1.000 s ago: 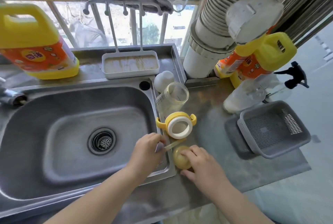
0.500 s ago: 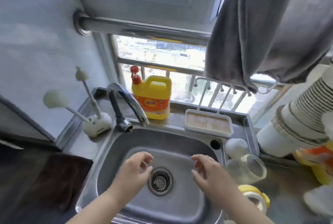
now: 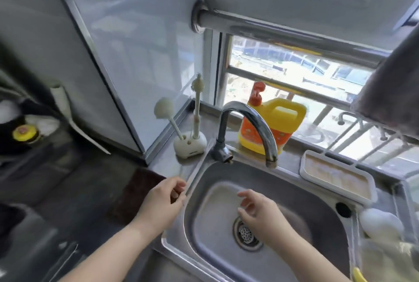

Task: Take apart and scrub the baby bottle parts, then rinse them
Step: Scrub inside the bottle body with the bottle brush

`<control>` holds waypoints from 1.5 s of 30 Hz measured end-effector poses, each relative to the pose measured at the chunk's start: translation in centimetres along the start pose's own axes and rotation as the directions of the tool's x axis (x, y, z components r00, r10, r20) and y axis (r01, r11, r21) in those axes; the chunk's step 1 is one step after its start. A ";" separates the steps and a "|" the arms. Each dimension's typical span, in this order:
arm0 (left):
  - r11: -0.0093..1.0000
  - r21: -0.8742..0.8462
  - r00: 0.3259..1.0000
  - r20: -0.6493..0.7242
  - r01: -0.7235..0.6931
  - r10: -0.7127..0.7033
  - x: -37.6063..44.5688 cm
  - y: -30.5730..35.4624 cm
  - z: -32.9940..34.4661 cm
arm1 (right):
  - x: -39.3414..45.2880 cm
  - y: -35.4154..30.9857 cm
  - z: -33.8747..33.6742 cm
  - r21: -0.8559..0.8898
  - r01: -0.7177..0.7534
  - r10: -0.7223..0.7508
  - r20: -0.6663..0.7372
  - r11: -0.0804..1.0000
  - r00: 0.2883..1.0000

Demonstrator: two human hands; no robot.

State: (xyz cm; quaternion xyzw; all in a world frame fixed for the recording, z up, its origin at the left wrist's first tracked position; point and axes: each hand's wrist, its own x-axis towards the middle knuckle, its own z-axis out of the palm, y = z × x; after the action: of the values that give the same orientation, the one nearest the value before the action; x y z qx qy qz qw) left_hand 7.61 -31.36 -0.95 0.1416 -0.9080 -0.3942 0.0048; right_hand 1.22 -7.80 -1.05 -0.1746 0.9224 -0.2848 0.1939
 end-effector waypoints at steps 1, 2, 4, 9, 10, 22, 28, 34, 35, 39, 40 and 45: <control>1.000 0.002 1.000 -0.001 0.013 -0.013 -0.1 -0.6 -0.4 | 0.2 -0.2 0.3 0.000 -0.002 0.002 0.002 1.000 1.000; 1.000 0.005 1.000 0.001 0.030 -0.030 -0.1 -1.1 -0.7 | 0.4 -0.5 0.5 0.001 -0.003 0.003 0.002 1.000 1.000; 0.999 0.015 0.999 0.007 0.049 -0.049 -0.1 -2.0 -1.3 | 0.7 -1.2 1.0 0.012 -0.005 0.005 0.006 1.000 1.000; 0.999 0.006 0.999 -0.018 0.046 -0.046 0.8 -3.1 -2.5 | 1.9 -3.1 1.9 0.027 0.000 0.000 0.002 1.000 1.000; 0.999 0.001 0.999 -0.018 0.042 -0.042 1.0 -3.1 -2.7 | 2.0 -3.4 1.9 0.034 -0.002 0.002 0.000 0.999 1.000; 0.985 -0.159 0.996 -0.047 0.072 -0.081 4.8 -2.2 -5.6 | 12.5 -13.5 2.2 0.150 0.070 -0.045 -0.164 0.986 0.985; 0.962 -0.249 0.989 -0.065 0.111 -0.131 4.6 -3.2 -7.7 | 17.7 -15.9 4.0 0.116 0.018 0.010 -0.237 0.993 0.971; 0.960 -0.249 0.984 -0.092 0.125 -0.152 4.1 -4.7 -8.7 | 18.5 -16.0 3.9 0.257 0.060 0.001 -0.231 0.965 0.973; 0.962 -0.244 0.984 -0.096 0.121 -0.148 4.1 -4.7 -8.7 | 18.3 -16.2 3.5 0.274 0.071 -0.004 -0.235 0.959 0.972; 0.968 -0.230 0.986 -0.109 0.096 -0.124 4.3 -3.7 -9.3 | 16.8 -17.3 0.4 0.347 0.145 -0.031 -0.314 0.926 0.949; 0.971 -0.224 0.988 -0.109 0.087 -0.113 4.4 -3.2 -9.5 | 16.2 -17.6 -0.6 0.364 0.165 -0.037 -0.335 0.917 0.941; 0.975 -0.223 0.994 -0.108 0.009 -0.033 4.6 -0.2 -10.0 | 10.6 -18.0 -4.3 0.279 0.202 -0.108 -0.317 0.939 0.942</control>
State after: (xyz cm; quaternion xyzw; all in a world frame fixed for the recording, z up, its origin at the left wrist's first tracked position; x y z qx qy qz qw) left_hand 4.45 -39.86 5.36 0.1714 -0.8551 -0.4847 0.0668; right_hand -6.11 -24.42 10.20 -0.1705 0.8684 -0.4624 0.0546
